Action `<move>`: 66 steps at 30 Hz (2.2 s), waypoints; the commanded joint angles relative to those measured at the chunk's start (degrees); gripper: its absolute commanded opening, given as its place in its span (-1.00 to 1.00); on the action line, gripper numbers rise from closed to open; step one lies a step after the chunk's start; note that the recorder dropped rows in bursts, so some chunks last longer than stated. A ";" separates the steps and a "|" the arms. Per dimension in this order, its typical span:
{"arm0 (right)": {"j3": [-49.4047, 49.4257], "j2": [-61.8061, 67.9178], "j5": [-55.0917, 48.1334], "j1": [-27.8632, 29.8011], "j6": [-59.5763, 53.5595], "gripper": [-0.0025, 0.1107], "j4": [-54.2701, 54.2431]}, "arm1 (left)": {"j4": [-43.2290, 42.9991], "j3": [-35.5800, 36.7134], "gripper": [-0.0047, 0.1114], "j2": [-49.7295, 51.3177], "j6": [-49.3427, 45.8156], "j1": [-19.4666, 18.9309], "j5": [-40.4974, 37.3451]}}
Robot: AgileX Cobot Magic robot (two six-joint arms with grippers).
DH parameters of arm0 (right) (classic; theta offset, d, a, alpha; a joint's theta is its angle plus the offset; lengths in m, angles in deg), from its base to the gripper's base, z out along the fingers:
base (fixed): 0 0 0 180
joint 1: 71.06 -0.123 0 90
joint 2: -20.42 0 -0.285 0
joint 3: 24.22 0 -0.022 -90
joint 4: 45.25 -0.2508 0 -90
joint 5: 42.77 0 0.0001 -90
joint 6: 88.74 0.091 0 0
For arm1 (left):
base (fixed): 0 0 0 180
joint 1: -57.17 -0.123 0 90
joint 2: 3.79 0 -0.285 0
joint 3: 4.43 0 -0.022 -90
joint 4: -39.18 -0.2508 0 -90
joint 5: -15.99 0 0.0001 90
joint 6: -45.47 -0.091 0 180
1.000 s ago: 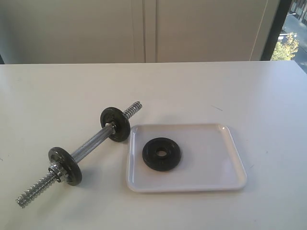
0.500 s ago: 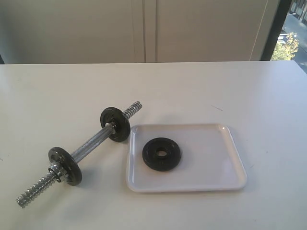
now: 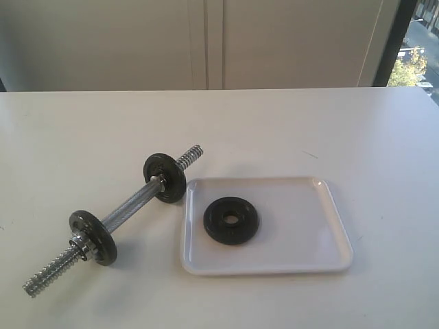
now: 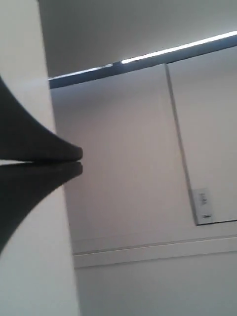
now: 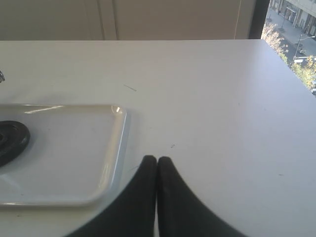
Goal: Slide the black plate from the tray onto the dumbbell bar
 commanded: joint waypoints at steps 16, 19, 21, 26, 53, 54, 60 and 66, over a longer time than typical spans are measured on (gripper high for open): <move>0.27 -0.38 0.22 0.14 -0.10 -0.96 0.13 | 1.81 -9.56 -0.92 2.05 18.00 -0.05 6.74; 0.27 -0.38 0.22 0.14 -0.10 -0.96 0.13 | 1.70 -14.73 -0.92 6.80 18.00 -0.05 0.48; 0.27 -0.38 0.22 0.14 -0.10 -0.96 0.13 | 0.99 -18.20 -0.92 11.09 18.00 -0.05 -3.48; 0.27 -0.38 0.22 0.14 -0.10 -0.96 0.13 | -5.29 -26.55 -0.92 23.20 17.20 -0.05 -15.88; 0.27 -0.38 0.22 0.14 -0.10 -0.96 0.13 | 24.39 -70.90 -0.92 84.85 -25.74 14.23 -64.35; 0.27 -0.38 0.22 0.14 -0.10 -0.96 0.13 | 24.28 -71.96 -0.92 86.65 -25.74 15.28 -63.70; 0.27 -0.38 0.22 0.14 -0.10 -0.96 0.13 | 22.74 -76.20 -0.92 96.13 -25.36 19.84 -59.34; 0.27 -0.38 0.22 0.14 -0.10 -0.96 0.13 | 19.69 -77.18 -0.92 101.32 -25.24 20.61 -56.92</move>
